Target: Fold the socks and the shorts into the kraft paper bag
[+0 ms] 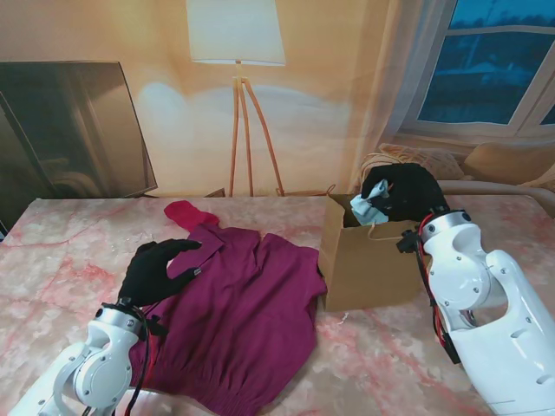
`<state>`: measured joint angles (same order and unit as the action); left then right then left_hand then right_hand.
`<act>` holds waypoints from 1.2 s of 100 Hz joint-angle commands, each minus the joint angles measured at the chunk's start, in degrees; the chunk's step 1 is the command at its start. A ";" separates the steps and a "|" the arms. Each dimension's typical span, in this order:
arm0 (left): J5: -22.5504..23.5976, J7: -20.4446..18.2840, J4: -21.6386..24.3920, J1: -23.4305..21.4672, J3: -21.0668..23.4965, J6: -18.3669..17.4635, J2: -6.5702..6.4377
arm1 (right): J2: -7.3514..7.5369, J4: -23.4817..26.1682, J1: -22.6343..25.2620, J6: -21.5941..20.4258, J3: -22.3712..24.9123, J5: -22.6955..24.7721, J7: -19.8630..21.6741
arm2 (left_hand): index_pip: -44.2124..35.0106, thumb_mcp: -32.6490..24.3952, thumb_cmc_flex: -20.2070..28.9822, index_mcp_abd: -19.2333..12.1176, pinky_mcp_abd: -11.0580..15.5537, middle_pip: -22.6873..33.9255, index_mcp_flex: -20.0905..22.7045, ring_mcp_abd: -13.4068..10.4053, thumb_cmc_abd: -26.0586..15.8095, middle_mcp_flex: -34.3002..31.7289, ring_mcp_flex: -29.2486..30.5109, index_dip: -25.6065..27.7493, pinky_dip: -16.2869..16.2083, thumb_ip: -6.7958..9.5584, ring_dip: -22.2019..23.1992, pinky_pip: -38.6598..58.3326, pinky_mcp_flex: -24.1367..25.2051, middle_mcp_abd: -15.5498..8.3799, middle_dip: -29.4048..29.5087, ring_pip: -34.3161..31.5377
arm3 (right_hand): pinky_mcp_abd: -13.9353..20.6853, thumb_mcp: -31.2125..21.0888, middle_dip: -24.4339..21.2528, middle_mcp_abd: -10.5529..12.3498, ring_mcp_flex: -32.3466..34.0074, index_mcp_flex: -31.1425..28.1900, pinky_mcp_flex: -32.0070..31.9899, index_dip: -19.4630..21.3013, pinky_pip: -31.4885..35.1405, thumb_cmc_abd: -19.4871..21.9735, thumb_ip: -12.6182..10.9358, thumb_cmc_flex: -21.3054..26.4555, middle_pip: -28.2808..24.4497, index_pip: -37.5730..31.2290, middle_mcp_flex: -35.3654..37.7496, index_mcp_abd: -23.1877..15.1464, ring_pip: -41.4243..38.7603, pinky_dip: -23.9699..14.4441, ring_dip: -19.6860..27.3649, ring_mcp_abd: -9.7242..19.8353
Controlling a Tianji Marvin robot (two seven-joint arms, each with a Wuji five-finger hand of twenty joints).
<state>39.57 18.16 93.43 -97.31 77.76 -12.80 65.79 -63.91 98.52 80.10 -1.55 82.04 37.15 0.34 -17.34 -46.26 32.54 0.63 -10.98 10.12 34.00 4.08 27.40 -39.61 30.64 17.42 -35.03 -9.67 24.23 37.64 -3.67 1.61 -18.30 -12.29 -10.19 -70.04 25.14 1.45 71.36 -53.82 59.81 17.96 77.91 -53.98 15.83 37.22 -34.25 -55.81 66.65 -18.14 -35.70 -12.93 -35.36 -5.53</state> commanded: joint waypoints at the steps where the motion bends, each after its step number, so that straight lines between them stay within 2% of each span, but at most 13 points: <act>1: -0.49 -0.09 -0.18 0.10 0.22 -0.28 -0.19 | 0.42 0.26 0.52 0.09 0.05 0.33 -1.06 | 0.29 0.75 -0.18 -0.83 -0.10 -1.18 0.51 -1.76 -0.72 1.91 -1.16 -0.32 -0.18 4.41 -0.55 0.56 0.19 0.10 0.71 0.76 | 1.37 1.52 -4.13 -0.60 -1.63 3.53 -1.23 -1.95 -1.99 -1.06 3.55 -3.00 1.14 0.61 -2.24 2.38 4.30 1.22 2.28 -3.48; 10: -0.19 0.10 -0.21 -0.01 0.37 -0.39 -0.22 | 0.51 0.69 0.81 0.57 0.33 0.47 -0.59 | 0.30 0.85 -0.30 -0.87 -0.10 -1.20 0.47 -1.71 -0.81 1.93 -1.20 -0.33 -0.47 4.40 -0.53 0.90 0.27 0.03 0.73 0.74 | -0.10 2.90 -7.84 -0.81 -5.23 4.51 -4.38 0.02 -5.18 0.07 2.92 -7.69 0.88 8.77 -6.41 5.06 7.83 1.69 4.45 -4.53; 14: -0.08 -0.01 -0.17 -0.10 0.49 -0.41 -0.25 | 0.61 0.90 0.96 0.72 0.53 0.94 -0.25 | 0.31 0.88 -0.33 -0.84 -0.20 -1.22 0.45 -1.75 -0.77 1.96 -1.23 -0.33 -0.57 4.40 -0.53 0.99 0.30 0.06 0.74 0.75 | -0.73 2.92 -8.35 -0.73 -6.86 4.61 -5.96 2.60 -6.58 1.33 -0.20 -10.93 2.41 14.09 -7.85 6.28 9.14 1.31 5.33 -4.95; 16: -0.07 -0.06 -0.15 -0.15 0.55 -0.44 -0.26 | 0.67 0.95 1.00 0.73 0.64 1.20 -0.09 | 0.28 0.85 -0.31 -0.84 -0.23 -1.25 0.54 -1.73 -0.75 2.01 -1.26 -0.32 -0.60 4.41 -0.53 1.00 0.35 0.14 0.75 0.76 | -1.25 3.35 -8.52 -0.69 -8.23 4.87 -7.11 7.17 -7.60 2.38 -4.20 -13.09 3.36 17.91 -8.87 7.00 10.10 0.97 5.99 -5.15; 19: -0.10 -0.11 -0.15 -0.22 0.66 -0.49 -0.27 | 0.73 1.03 1.09 0.72 0.79 1.49 0.12 | 0.30 0.87 -0.35 -0.87 -0.25 -1.25 0.48 -1.74 -0.80 2.01 -1.29 -0.33 -0.64 4.41 -0.53 1.02 0.38 0.07 0.75 0.77 | -1.91 3.97 -8.89 -0.58 -9.66 5.95 -8.62 8.38 -8.69 2.78 -5.29 -14.42 4.40 19.80 -9.91 7.22 11.19 1.08 6.57 -5.41; 27: -0.07 -0.32 -0.09 -0.43 1.04 -0.50 -0.31 | 0.90 1.32 1.41 0.63 1.23 2.26 0.60 | 0.26 0.91 -0.31 -0.85 -0.33 -1.20 0.59 -1.68 -0.79 1.92 -1.23 -0.31 -0.73 4.42 -0.50 1.04 0.46 0.23 0.73 0.73 | -4.06 7.64 -10.02 -0.49 -13.51 9.23 -13.45 7.99 -11.53 5.10 -5.47 -18.86 7.54 22.42 -12.80 7.48 13.93 1.34 8.11 -5.93; 39: -0.04 -0.47 -0.03 -0.66 1.45 -0.41 -0.34 | 1.19 1.99 1.94 0.89 1.86 3.28 1.76 | 0.29 0.99 -0.30 -0.72 -0.37 -1.21 0.58 -1.61 -0.91 2.00 -1.24 -0.32 -0.83 4.44 -0.47 1.03 0.48 0.27 0.72 0.72 | -5.71 11.78 -11.04 -0.01 -19.46 12.96 -21.58 7.21 -15.21 7.42 -5.80 -21.37 10.79 24.57 -16.50 7.48 17.32 1.01 10.06 -6.11; 58: 0.06 -0.76 0.38 -1.00 1.78 -0.08 -0.39 | 1.00 1.99 2.32 0.02 2.28 3.33 0.50 | 0.23 1.16 -0.32 -0.78 -0.43 -1.20 0.72 -1.57 -1.13 2.04 -1.29 -0.27 -0.93 4.46 -0.41 0.88 0.65 0.52 0.66 0.69 | -5.17 15.97 -10.57 0.01 -17.59 14.32 -22.36 6.63 -12.23 11.91 -6.47 -24.05 10.01 25.44 -15.24 8.14 15.25 -1.93 9.22 -5.37; 64: 0.04 -0.87 0.51 -1.08 1.88 0.01 -0.40 | 0.95 2.07 2.50 -0.27 2.48 3.43 0.01 | 0.14 1.27 -0.36 -0.89 -0.49 -1.23 0.91 -1.48 -1.28 2.15 -1.44 -0.22 -0.97 4.48 -0.39 0.83 0.66 0.63 0.64 0.73 | -4.69 18.23 -9.74 0.62 -17.16 13.93 -23.12 6.54 -11.93 15.32 -7.04 -25.26 7.98 25.39 -13.46 8.14 14.85 -2.45 8.78 -4.40; 73: 0.03 -1.00 0.64 -1.12 1.99 0.03 -0.42 | 0.91 2.08 2.66 -0.66 2.78 3.59 -0.42 | 0.09 1.41 -0.32 -0.93 -0.61 -1.20 0.95 -1.47 -1.54 2.10 -1.40 -0.18 -1.03 4.52 -0.34 0.80 0.62 0.58 0.59 0.68 | -3.94 21.16 -8.50 1.43 -17.15 9.40 -24.91 8.02 -11.56 18.60 -8.09 -25.59 5.15 22.36 -11.75 6.66 14.14 -3.41 7.74 -2.76; 88: 0.38 -1.33 0.72 -1.03 2.24 0.07 -0.53 | 0.87 2.23 3.05 -1.70 3.23 3.69 -0.94 | 0.07 1.85 -0.50 -1.06 -0.49 -1.22 1.01 -1.54 -2.04 2.08 -1.45 -0.13 -1.08 4.57 -0.31 0.67 0.71 0.59 0.53 0.71 | -3.27 22.94 -8.79 1.66 -18.23 9.99 -27.61 8.26 -12.93 19.04 -8.77 -24.64 6.56 23.25 -13.77 6.38 14.88 -3.97 7.42 -2.31; 99: 0.34 -2.39 0.82 -0.82 2.91 0.21 -0.70 | 0.66 3.13 4.01 -3.34 3.76 3.09 -2.09 | 0.08 2.02 -0.11 -0.78 1.55 -1.22 1.06 -1.38 -2.36 2.19 -1.53 -0.09 -0.10 4.72 -0.24 -0.76 0.35 0.76 0.44 0.70 | -2.35 23.10 -9.61 1.23 -18.57 10.27 -28.17 8.24 -14.74 20.19 -9.10 -24.79 7.96 23.84 -14.50 6.75 16.04 -3.94 7.92 -1.89; 120: 1.58 -5.05 0.55 0.51 4.86 1.40 -1.28 | 0.26 7.51 8.18 -9.54 5.51 2.25 -4.71 | -0.20 2.17 0.06 -0.36 5.58 -1.07 1.28 -1.58 -3.93 2.36 -1.51 -0.11 4.85 4.87 -0.35 -4.03 -0.29 0.75 0.42 0.49 | 1.41 21.89 -10.98 1.08 -20.55 11.35 -29.67 8.15 -20.01 22.20 -9.74 -25.58 10.85 24.78 -15.73 6.89 19.15 -2.63 10.17 0.29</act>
<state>41.04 13.48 94.00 -97.79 81.90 -11.99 65.23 -63.35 103.50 86.40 -10.29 87.54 39.30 -3.72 -17.34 -44.91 32.53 0.24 -7.75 10.12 34.18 4.07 25.26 -39.61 30.64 17.42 -31.72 -8.24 24.21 34.71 -4.40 1.61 -18.30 -12.29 -11.33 -48.20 15.13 1.49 52.55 -43.03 31.25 25.74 59.49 -33.22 9.66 13.30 -24.91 -32.41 53.60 -10.73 -18.45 -14.71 -26.48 -7.15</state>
